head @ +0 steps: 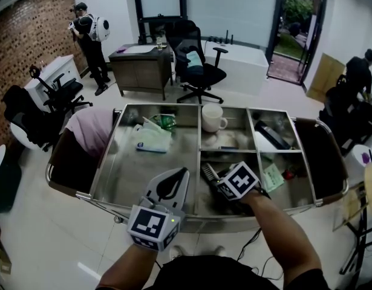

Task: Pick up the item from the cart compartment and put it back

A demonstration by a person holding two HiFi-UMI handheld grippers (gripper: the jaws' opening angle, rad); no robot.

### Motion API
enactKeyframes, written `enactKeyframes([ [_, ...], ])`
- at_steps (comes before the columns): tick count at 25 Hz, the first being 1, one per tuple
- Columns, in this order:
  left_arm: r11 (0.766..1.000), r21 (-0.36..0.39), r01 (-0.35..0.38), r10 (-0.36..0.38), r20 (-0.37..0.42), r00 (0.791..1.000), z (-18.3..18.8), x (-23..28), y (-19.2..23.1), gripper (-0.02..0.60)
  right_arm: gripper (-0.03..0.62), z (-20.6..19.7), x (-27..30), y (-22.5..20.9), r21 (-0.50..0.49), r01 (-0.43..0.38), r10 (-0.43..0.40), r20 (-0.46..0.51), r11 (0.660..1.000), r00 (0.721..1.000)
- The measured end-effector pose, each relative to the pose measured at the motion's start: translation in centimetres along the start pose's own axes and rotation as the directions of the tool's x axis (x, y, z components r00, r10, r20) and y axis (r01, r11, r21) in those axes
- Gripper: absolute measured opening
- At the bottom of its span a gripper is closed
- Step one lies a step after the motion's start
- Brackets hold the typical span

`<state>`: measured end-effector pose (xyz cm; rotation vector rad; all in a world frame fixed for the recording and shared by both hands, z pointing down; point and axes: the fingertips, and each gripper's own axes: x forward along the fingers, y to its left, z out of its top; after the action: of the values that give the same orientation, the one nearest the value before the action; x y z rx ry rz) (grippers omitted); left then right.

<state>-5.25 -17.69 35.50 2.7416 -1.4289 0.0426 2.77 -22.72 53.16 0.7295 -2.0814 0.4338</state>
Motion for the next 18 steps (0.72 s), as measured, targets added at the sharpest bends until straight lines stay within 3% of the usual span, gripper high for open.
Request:
enactKeyframes([
  [9, 1.000, -0.002, 0.002, -0.002, 0.005, 1.000, 0.0, -0.1, 0.2, 0.000, 0.104, 0.4, -1.1, 0.0, 0.020, -0.015, 0.014, 0.041, 1.000, 0.999],
  [14, 1.000, -0.003, 0.000, 0.000, -0.009, 1.000, -0.4, -0.1, 0.3, 0.000, 0.104, 1.9, -3.7, -1.1, 0.068, 0.002, -0.014, 0.178, 0.998, 0.984],
  [18, 1.000, 0.000, 0.003, -0.003, -0.019, 1.000, -0.4, 0.1, 0.0, 0.000, 0.104, 4.0, -6.8, -1.2, 0.092, 0.023, -0.051, 0.314, 0.995, 0.948],
])
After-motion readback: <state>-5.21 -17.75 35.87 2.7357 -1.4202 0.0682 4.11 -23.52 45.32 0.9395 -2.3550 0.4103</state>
